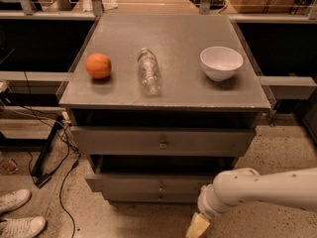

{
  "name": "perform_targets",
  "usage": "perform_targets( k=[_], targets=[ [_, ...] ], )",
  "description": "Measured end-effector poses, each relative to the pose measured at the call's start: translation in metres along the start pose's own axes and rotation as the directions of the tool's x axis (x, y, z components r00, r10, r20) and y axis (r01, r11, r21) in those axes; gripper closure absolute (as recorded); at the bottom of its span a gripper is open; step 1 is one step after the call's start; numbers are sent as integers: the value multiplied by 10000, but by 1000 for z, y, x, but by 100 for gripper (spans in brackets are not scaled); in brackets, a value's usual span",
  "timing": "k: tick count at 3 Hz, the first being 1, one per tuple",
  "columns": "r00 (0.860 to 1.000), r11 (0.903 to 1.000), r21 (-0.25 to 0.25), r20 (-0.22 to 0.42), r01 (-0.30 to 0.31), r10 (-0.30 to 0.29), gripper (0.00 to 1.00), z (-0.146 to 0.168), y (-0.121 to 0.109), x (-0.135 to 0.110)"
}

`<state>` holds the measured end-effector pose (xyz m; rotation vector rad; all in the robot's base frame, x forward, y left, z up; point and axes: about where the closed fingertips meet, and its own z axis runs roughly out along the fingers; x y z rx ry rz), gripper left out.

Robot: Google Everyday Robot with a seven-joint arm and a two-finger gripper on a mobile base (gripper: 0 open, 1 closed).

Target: Open middle drawer

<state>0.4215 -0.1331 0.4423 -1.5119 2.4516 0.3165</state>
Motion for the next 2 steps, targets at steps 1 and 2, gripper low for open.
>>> perform_targets(
  k=[1,2],
  targets=[
    [9988,9988,12,-53,-484,484,0,-12,11,24],
    [9989,9989,13,-50,-477,477,0,-12,11,24]
  ],
)
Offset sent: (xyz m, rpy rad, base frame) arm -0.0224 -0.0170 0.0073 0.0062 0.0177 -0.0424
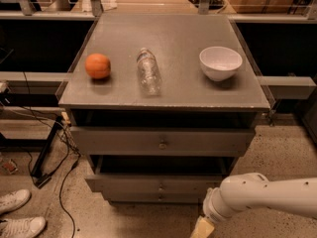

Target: Open middle drawer

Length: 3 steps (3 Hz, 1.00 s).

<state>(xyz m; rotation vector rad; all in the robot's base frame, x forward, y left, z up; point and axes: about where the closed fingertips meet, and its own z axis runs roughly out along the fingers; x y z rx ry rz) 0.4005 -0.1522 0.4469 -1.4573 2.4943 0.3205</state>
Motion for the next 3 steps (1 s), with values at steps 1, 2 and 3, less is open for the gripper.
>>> perform_targets(
  k=[1,2,3],
  targets=[
    [9994,9992,411,348,1,-15,0,-9,-13,-14],
    [9980,9972,750,632,-10,-37,0,-16,-27,-26],
    [9981,9975,703,615,-63,19,0,-5,-35,-28]
  ],
)
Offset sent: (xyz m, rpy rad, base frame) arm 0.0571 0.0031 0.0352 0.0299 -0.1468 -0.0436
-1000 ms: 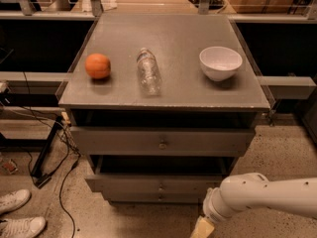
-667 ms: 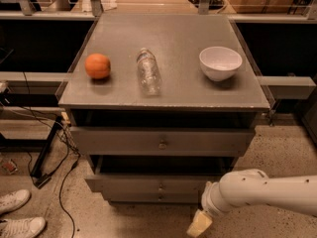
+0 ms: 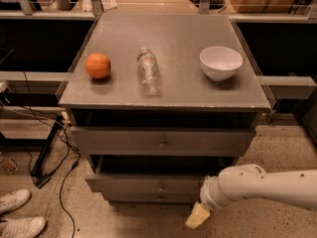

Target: Open middle drawer

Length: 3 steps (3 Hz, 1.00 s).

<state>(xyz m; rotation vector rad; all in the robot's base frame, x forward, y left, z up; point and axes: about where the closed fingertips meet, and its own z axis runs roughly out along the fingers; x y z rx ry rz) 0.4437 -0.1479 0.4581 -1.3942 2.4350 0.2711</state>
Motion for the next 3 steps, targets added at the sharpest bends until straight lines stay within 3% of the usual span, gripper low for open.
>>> perform_targets(
  k=[1,3],
  targets=[
    [9999,9999,-144,-82,-69,68,0,17,-6,1],
    [9985,9985,393,368,389,-404,0,5,-33,-26]
  ],
)
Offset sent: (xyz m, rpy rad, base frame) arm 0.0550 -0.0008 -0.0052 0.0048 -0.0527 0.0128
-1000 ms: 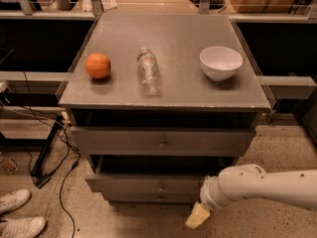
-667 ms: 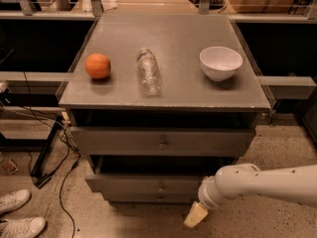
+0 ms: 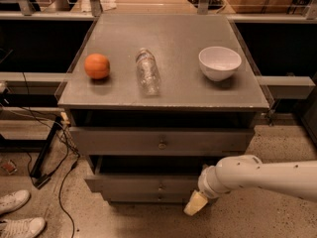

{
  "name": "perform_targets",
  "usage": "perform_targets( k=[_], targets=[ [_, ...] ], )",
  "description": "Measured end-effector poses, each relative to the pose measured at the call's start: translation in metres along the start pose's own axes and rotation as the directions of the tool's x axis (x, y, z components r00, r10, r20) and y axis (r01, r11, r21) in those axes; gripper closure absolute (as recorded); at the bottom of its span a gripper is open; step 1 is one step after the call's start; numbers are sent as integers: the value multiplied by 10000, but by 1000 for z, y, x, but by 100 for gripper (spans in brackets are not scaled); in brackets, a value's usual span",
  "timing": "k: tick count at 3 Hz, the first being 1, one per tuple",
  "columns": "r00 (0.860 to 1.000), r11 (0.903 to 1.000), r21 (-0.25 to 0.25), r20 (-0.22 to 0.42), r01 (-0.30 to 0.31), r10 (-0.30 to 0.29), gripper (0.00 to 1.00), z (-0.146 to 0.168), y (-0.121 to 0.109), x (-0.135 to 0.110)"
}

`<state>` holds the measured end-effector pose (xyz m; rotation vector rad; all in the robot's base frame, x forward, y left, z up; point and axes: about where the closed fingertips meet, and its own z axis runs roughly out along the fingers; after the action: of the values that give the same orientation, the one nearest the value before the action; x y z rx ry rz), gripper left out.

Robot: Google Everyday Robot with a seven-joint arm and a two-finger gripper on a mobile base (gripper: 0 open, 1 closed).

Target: Open middle drawer

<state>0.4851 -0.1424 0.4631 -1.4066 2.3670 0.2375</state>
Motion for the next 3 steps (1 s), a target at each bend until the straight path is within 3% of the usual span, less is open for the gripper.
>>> perform_targets(
  k=[1,3],
  targets=[
    [10000,9999,-82,-51,64,-65,0,5,2,0],
    [9983,9967,-739,-443,339,-372,0,48,15,7]
  ],
)
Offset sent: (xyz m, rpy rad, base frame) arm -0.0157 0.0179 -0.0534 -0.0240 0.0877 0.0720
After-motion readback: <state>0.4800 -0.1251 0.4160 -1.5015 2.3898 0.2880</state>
